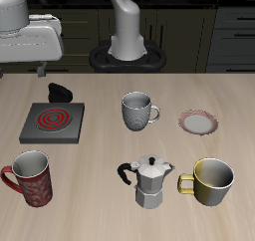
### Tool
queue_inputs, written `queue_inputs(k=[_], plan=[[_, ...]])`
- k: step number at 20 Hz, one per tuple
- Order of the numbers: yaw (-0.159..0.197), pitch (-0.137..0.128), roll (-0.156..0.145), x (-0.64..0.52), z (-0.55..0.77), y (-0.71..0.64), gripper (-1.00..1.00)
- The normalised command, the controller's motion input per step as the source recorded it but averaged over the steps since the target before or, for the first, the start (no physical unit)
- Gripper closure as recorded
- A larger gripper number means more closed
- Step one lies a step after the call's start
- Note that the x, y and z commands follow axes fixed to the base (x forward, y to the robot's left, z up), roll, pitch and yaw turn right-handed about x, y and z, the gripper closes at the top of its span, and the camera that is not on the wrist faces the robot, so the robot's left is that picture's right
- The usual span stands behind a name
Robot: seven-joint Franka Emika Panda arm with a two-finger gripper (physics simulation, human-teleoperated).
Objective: Place the red mug on the plate
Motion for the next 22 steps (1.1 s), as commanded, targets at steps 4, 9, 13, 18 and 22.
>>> queue_inputs(k=[4,9,13,18,22], plan=[[-0.038,-0.007,0.003,0.09,-0.29,0.05,-1.0],[0.001,0.018,-0.003,0.09,-0.29,0.09,-1.0],[-0.011,-0.011,-0.024,0.03,-0.22,-0.08,-1.0],[0.03,-0.006,-0.023,0.07,-0.36,0.04,-1.0],[-0.021,-0.016,-0.029,0.11,-0.31,0.03,-1.0]])
